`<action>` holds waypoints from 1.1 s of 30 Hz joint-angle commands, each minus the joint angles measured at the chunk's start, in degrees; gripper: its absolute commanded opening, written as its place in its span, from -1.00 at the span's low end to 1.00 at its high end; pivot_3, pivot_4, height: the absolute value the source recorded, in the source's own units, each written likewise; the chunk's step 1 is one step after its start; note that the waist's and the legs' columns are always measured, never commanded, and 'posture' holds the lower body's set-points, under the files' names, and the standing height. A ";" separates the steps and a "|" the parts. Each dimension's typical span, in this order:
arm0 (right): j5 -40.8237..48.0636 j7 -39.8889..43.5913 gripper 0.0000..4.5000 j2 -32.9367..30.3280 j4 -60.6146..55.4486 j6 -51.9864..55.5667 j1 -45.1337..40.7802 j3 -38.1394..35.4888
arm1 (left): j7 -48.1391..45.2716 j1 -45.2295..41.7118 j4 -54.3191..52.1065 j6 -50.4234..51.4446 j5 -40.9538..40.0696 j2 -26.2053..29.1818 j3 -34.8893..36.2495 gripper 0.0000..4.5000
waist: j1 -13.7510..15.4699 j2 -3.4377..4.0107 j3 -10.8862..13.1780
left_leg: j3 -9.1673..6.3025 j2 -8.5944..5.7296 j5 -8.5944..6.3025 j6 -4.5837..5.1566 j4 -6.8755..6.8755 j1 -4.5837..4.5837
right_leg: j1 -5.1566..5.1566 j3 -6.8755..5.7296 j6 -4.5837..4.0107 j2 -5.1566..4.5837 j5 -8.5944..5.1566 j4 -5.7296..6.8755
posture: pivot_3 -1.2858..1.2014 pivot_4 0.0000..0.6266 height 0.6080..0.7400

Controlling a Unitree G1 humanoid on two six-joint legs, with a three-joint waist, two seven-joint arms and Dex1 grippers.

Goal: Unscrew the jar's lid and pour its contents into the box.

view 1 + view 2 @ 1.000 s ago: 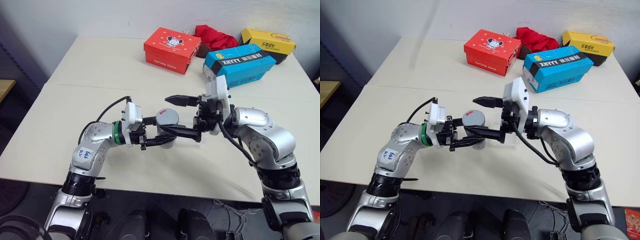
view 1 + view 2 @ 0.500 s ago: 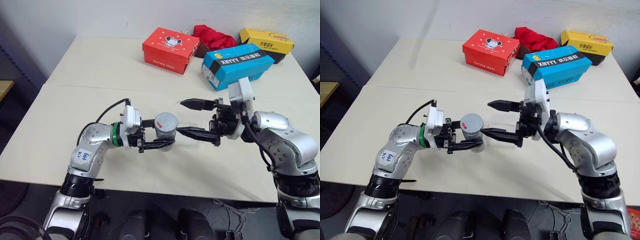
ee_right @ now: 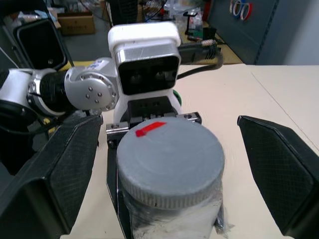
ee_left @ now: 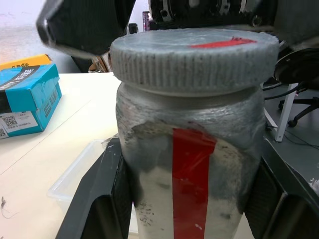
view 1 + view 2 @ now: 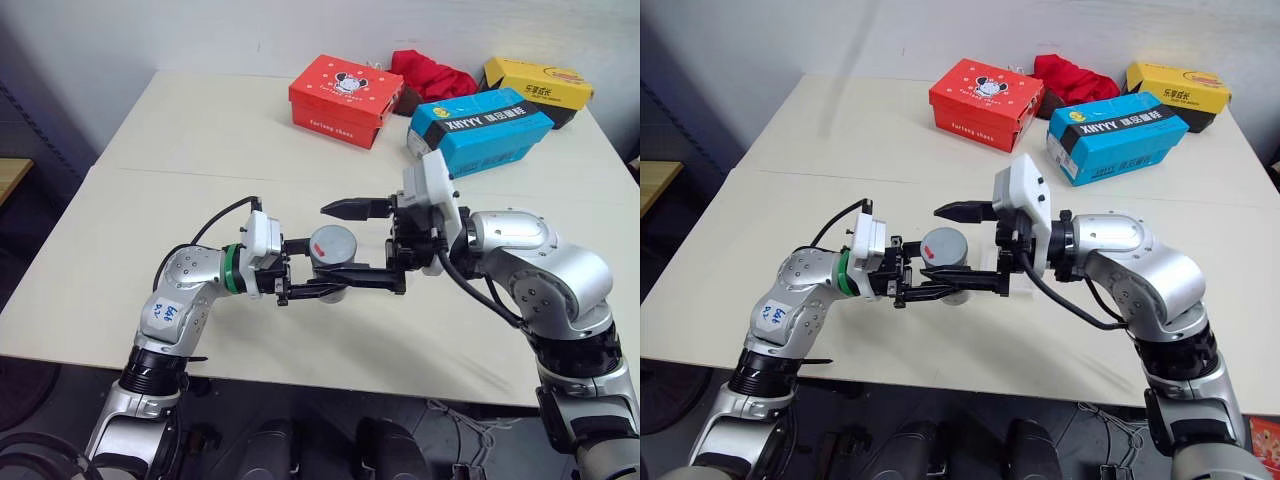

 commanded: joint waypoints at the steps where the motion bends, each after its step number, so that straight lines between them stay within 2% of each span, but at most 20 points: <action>1: -0.64 0.64 0.79 0.71 -0.88 -2.21 -0.23 -0.44 | 0.17 -0.03 -2.13 -0.06 -0.51 -0.01 0.05 0.04 | -0.02 0.00 0.00 | 0.00 0.00 0.00 0.00 0.00 0.00 | 0.00 0.00 0.00 0.00 0.00 0.00 | 0.03 -0.52 1.00; 6: -2.40 1.45 0.11 0.94 0.09 -4.16 0.88 -0.30 | 0.40 0.00 -2.36 0.46 -0.82 -0.10 0.17 0.04 | -0.03 0.00 0.00 | 0.00 0.01 0.00 0.00 0.00 0.00 | 0.00 0.00 0.00 0.01 0.00 0.01 | 0.03 -0.52 1.00; 10: -2.32 1.94 0.11 1.03 0.94 -4.66 1.66 -0.79 | 0.21 -0.12 -2.32 0.60 -0.92 0.12 0.31 0.04 | -0.01 0.00 0.00 | 0.00 0.00 0.00 0.00 0.00 0.00 | 0.00 0.00 0.00 0.01 0.00 0.01 | 0.03 -0.52 1.00; 12: 0.57 1.50 0.11 1.98 1.09 -3.27 1.90 -2.28 | 0.17 -0.19 -2.24 0.63 -0.90 0.19 0.42 0.04 | -0.03 0.00 0.00 | 0.00 0.00 0.00 0.00 0.00 0.00 | 0.00 0.00 0.00 0.01 0.00 0.01 | 0.03 -0.52 1.00; 17: 18.61 -7.32 0.11 7.61 2.10 7.30 0.13 -10.85 | 0.12 -0.10 -2.05 0.49 -0.81 0.24 0.47 0.04 | -0.06 0.01 0.01 | -0.01 0.02 0.00 0.00 0.00 0.01 | 0.00 0.01 0.00 0.00 0.00 0.03 | 0.03 -0.52 1.00; 20: 24.67 -13.07 0.11 6.45 2.50 9.61 1.58 -17.97 | -0.31 -0.21 -1.11 -0.06 -0.63 0.75 1.02 0.04 | -0.06 0.01 0.00 | -0.02 0.03 0.00 0.00 0.00 0.01 | 0.00 0.03 -0.01 0.00 0.00 0.03 | 0.03 -0.52 1.00; 22: 22.14 -15.00 0.11 3.86 3.20 7.07 4.24 -22.92 | -0.52 -0.52 -0.04 -0.37 -0.45 1.46 1.80 0.04 | 0.32 0.01 0.00 | -0.05 0.01 0.00 0.00 0.00 -0.01 | 0.02 0.04 -0.01 -0.03 0.00 -0.01 | 0.03 -0.52 1.00; 26: 0.83 -8.27 0.11 -4.75 12.05 -13.24 15.80 -25.71 | -0.97 -1.71 2.10 -0.68 -0.72 2.75 3.33 0.04 | 0.71 -0.04 -0.01 | -0.10 -0.09 -0.08 0.12 -0.01 -0.05 | 0.10 0.01 0.01 -0.06 0.01 -0.16 | 0.03 -0.52 1.00; 29: -10.11 -3.78 0.11 -7.64 28.58 -33.00 22.22 -28.37 | 0.66 -3.87 5.59 -0.77 0.43 3.23 4.49 0.04 | 0.30 -0.04 0.00 | 0.22 -0.12 -0.10 0.18 -0.09 -0.01 | 0.01 0.07 0.11 -0.03 0.06 -0.20 | 0.03 -0.52 1.00; 33: -15.13 -2.72 0.11 -7.83 44.85 -40.68 24.26 -28.15 | 1.70 -7.22 8.91 1.85 0.18 3.22 4.65 0.04 | -0.37 0.00 0.02 | 0.47 -0.02 -0.06 0.18 -0.10 0.13 | 0.01 0.18 0.13 0.00 0.07 -0.17 | 0.03 -0.52 1.00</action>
